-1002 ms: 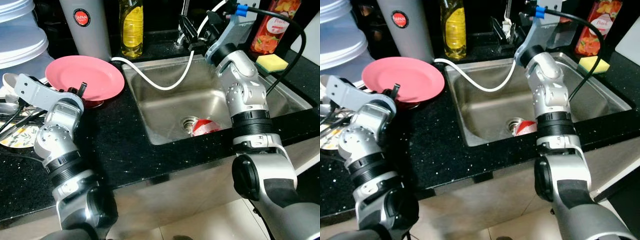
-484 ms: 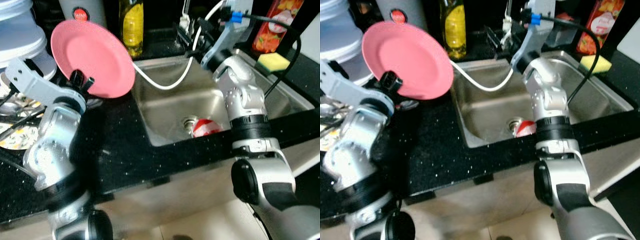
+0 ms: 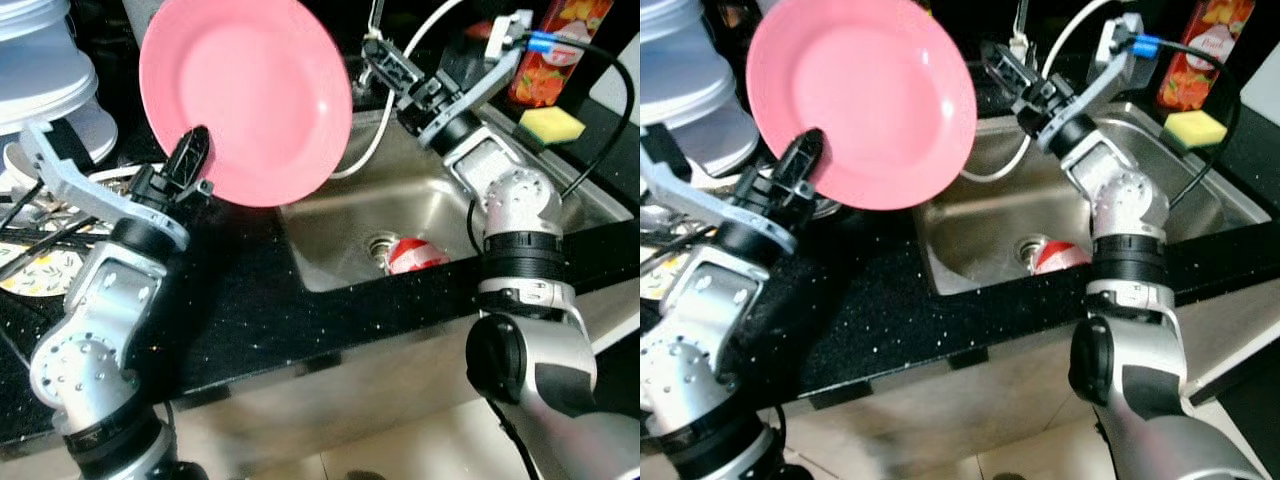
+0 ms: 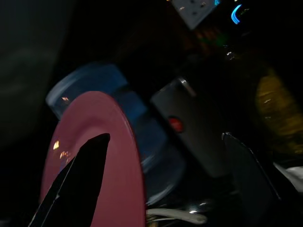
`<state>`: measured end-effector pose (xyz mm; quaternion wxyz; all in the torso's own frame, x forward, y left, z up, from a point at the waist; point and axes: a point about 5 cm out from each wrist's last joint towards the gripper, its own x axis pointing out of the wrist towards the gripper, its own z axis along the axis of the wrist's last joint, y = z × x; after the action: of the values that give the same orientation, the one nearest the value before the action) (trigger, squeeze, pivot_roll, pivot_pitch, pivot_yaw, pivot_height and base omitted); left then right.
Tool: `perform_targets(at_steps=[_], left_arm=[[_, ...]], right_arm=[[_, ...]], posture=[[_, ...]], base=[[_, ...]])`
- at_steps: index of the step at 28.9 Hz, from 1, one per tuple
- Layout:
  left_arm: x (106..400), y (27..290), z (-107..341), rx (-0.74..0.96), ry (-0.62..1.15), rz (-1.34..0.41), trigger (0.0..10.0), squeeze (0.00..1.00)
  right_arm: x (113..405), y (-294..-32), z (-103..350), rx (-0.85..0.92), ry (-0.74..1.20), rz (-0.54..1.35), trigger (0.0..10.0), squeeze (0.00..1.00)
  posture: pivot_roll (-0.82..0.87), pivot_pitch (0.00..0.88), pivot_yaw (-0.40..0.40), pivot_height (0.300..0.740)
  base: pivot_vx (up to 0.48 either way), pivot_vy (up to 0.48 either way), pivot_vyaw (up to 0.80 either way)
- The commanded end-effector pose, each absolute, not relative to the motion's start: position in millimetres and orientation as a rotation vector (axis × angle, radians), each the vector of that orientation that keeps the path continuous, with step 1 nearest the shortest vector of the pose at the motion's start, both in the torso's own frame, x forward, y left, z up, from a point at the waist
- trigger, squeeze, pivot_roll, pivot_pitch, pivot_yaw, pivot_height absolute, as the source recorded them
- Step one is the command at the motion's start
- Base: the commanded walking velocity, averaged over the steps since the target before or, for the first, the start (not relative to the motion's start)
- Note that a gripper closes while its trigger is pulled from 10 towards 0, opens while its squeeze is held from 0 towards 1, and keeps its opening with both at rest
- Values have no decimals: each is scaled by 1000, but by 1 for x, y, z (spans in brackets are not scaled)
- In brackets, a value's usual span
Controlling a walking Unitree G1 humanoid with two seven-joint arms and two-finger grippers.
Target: Kitchen organization
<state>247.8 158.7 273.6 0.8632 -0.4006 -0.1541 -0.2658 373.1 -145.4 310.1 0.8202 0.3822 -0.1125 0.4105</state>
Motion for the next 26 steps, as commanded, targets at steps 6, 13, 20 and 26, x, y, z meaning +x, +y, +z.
perform_targets(at_steps=[6, 13, 20, 26], left_arm=[[245, 157, 278, -846, -349, -637, 10000, 0], [246, 154, 279, -847, -346, -666, 10000, 0], [245, 152, 278, -840, -332, -684, 10000, 0], [245, 147, 275, -785, -309, -694, 10000, 0]], right_arm=[[356, -130, 301, 852, -201, 1018, 10000, 0], [343, -118, 294, 839, -170, 1109, 10000, 0], [340, -113, 284, 857, -109, 1106, 0, 0], [337, -112, 282, 871, -101, 1121, 0, 0]], posture=[[-25, 18, -17, 740], [-23, 19, -12, 740], [-21, 18, -12, 740], [-19, 17, -14, 740]], base=[[0, 0, 0], [0, 0, 0], [0, 0, 0], [0, 0, 0]])
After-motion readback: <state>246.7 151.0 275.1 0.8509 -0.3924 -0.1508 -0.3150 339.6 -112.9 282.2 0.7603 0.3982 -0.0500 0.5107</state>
